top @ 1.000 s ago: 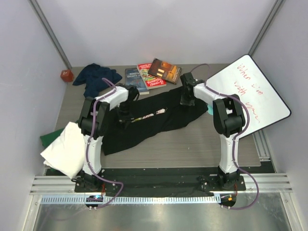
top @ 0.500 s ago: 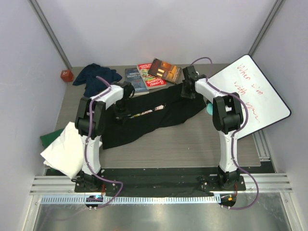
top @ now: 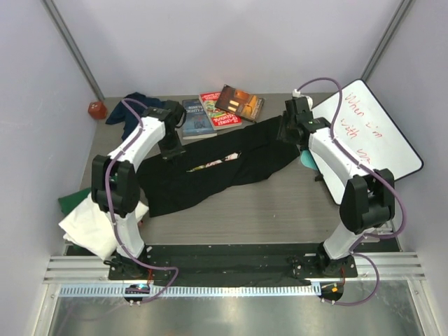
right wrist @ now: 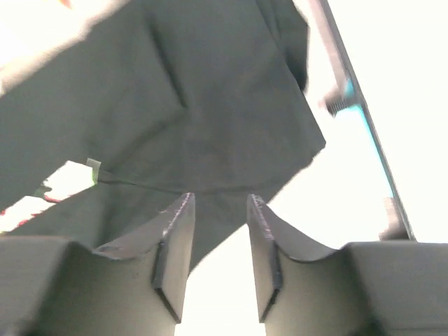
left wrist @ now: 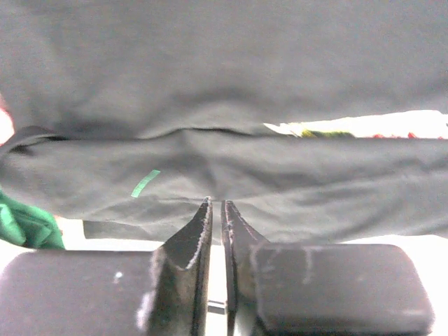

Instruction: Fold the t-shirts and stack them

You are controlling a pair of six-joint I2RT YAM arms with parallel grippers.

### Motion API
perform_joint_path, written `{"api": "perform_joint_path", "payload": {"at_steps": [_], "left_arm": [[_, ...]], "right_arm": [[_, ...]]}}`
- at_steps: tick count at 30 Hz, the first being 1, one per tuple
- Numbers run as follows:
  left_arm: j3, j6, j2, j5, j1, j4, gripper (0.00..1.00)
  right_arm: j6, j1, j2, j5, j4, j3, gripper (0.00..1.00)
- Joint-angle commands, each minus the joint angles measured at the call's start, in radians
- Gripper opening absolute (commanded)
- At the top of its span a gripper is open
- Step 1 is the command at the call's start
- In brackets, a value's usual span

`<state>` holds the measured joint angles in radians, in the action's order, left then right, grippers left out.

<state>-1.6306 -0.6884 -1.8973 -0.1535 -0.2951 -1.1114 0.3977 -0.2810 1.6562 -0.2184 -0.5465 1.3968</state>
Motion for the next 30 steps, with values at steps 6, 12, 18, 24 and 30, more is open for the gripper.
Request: {"api": "perform_joint_path", "payload": {"at_steps": [6, 12, 18, 24, 30], "left_arm": [[-0.041, 0.061, -0.075, 0.046, -0.180, 0.034, 0.00], [-0.040, 0.052, -0.181, 0.049, -0.248, 0.074, 0.00], [0.015, 0.052, -0.236, 0.046, -0.262, 0.094, 0.00], [0.124, 0.044, -0.244, 0.003, -0.262, 0.116, 0.00], [0.242, 0.010, -0.229, -0.003, -0.262, 0.137, 0.00]], "right_arm": [[0.016, 0.013, 0.120, -0.010, -0.003, -0.102, 0.16], [0.006, 0.013, 0.189, -0.019, 0.028, -0.101, 0.08], [0.016, 0.013, 0.270, -0.019, 0.030, -0.093, 0.06], [0.032, 0.019, 0.327, -0.048, 0.010, -0.048, 0.01], [0.032, 0.051, 0.359, -0.078, -0.018, 0.039, 0.01]]}}
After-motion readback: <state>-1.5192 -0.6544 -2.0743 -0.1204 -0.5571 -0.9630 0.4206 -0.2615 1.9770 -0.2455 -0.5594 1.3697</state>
